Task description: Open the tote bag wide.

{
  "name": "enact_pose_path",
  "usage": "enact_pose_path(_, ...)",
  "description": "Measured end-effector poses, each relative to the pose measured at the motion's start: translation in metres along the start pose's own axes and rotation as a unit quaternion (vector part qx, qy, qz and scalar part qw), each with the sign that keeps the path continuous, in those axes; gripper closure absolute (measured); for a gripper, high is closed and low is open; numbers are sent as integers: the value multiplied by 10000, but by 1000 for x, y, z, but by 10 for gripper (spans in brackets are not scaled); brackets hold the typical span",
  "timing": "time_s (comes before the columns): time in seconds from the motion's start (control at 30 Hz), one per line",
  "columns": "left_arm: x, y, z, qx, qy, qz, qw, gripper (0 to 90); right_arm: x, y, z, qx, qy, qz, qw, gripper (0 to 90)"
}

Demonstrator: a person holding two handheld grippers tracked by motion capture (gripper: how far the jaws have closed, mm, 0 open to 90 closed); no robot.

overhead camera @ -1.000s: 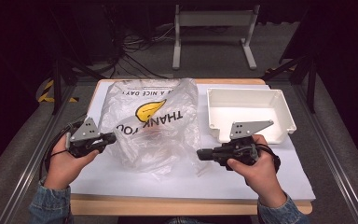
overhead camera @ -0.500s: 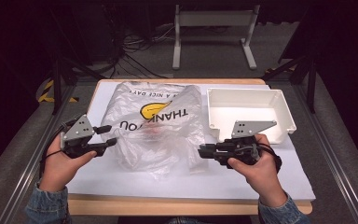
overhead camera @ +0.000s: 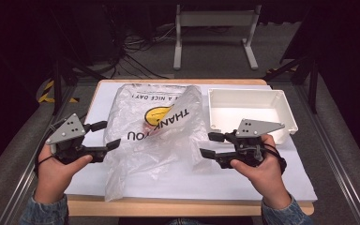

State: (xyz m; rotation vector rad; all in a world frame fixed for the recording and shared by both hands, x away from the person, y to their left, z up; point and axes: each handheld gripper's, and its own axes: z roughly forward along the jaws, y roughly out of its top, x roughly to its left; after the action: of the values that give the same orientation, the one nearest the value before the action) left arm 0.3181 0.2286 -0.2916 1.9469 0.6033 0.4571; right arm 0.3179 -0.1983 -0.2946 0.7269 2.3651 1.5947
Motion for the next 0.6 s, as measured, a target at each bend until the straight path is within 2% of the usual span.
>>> enact_pose_path(0.07, -16, 6, 5, -12, -428, 205, 9989, 317, -1, -1, 1, 11, -4, 19, 10000, 394)
enact_pose_path(0.1, -21, 8, 8, 3, -576, 268, 9980, 327, -2, -1, 2, 19, -4, 25, 10000, 395)
enact_pose_path(0.17, -35, 10, 17, 175, -961, 451, 9942, 349, -3, -2, 3, 35, -3, 51, 10000, 398)
enact_pose_path(0.2, -40, 10, 21, 238, -1088, 464, 9927, 360, -3, -2, 4, 29, 6, 64, 10000, 399)
enact_pose_path(0.23, -45, 10, 28, 387, -1290, 547, 9894, 367, -3, -2, 4, 32, 4, 63, 10000, 400)
enact_pose_path(0.33, -50, 6, 40, 685, -1546, 636, 9835, 414, -5, -3, 6, 54, 22, 87, 9999, 402)
enact_pose_path(0.37, -50, 3, 44, 831, -1653, 648, 9806, 445, -5, -3, 6, 63, 17, 87, 9999, 402)
enact_pose_path(0.4, -49, 1, 47, 927, -1719, 640, 9787, 482, -6, -4, 7, 57, 11, 95, 9999, 403)
enact_pose_path(0.43, -49, 1, 47, 927, -1719, 640, 9787, 507, -6, -4, 7, 57, 11, 95, 9999, 403)
enact_pose_path(0.5, -46, -3, 52, 1054, -1806, 661, 9757, 539, -7, -4, 7, 62, 5, 112, 9999, 404)
enact_pose_path(0.6, -41, -8, 58, 1204, -1781, 638, 9745, 604, -7, -4, 7, 58, 0, 125, 9999, 404)
